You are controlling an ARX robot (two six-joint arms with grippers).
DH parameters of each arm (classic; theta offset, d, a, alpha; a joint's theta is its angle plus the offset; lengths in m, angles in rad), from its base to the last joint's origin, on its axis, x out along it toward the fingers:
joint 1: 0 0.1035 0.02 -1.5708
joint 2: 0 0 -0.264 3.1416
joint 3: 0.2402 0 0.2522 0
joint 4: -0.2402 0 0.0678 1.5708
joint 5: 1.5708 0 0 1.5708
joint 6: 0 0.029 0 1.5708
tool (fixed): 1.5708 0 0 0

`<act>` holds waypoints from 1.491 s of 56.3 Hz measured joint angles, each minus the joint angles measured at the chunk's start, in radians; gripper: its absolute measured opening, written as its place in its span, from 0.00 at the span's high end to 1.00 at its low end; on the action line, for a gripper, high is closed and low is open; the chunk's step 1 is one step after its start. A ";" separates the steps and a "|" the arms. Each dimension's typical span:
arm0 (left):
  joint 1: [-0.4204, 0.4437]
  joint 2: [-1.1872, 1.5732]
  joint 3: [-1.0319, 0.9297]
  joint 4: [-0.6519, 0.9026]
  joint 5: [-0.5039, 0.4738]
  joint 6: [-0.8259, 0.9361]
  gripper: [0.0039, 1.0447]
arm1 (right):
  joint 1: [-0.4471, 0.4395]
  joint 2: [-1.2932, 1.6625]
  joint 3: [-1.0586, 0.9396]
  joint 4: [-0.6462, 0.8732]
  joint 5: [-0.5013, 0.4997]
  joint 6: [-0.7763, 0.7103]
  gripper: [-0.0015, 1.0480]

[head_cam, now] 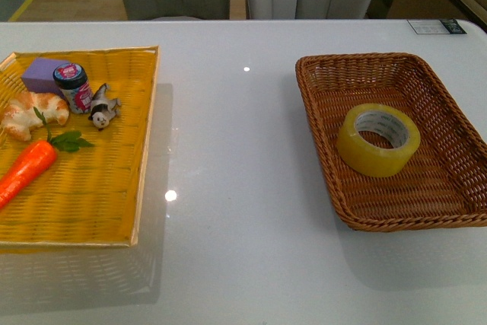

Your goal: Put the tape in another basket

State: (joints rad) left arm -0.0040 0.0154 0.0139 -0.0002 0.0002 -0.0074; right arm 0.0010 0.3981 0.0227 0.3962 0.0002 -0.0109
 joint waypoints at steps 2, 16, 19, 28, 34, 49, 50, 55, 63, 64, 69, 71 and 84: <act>0.000 0.000 0.000 0.000 0.000 0.000 0.99 | 0.000 -0.014 0.000 -0.013 0.000 0.000 0.98; 0.000 0.000 0.000 0.000 0.000 0.000 0.99 | 0.000 -0.117 0.000 -0.114 0.000 0.000 0.98; 0.000 0.000 0.000 0.000 0.000 0.000 0.99 | 0.000 -0.137 0.000 -0.135 0.000 0.000 0.98; 0.000 0.000 0.000 0.000 0.000 0.000 0.99 | 0.000 -0.186 0.000 -0.183 0.000 0.000 0.98; 0.000 0.000 0.000 0.000 0.000 0.000 0.99 | 0.000 -0.212 0.000 -0.210 0.000 0.000 0.98; 0.000 0.000 0.000 0.000 0.000 0.000 0.99 | 0.000 -0.389 0.000 -0.393 0.000 0.000 0.98; 0.000 0.000 0.000 0.000 0.000 0.000 0.99 | 0.000 -0.389 0.000 -0.393 0.000 0.000 0.98; 0.000 0.000 0.000 0.000 0.000 0.000 0.99 | 0.000 -0.391 0.000 -0.394 0.000 0.000 0.98; 0.000 0.000 0.000 0.000 0.000 0.000 0.99 | 0.000 -0.392 0.000 -0.394 0.000 0.000 0.92; 0.000 0.000 0.000 0.000 0.000 0.000 0.99 | 0.000 -0.392 0.000 -0.394 0.000 0.000 0.89; 0.000 0.000 0.000 0.000 0.000 0.000 0.87 | 0.000 -0.392 0.000 -0.394 0.000 0.000 0.74; 0.000 0.000 0.000 0.000 0.000 0.000 0.82 | 0.000 -0.392 0.000 -0.394 0.000 0.000 0.67; 0.000 0.000 0.000 0.000 0.000 0.000 0.43 | 0.000 -0.393 0.000 -0.394 0.000 0.000 0.28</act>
State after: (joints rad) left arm -0.0040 0.0151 0.0139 -0.0002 0.0002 -0.0078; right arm 0.0010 0.0055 0.0231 0.0017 0.0002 -0.0109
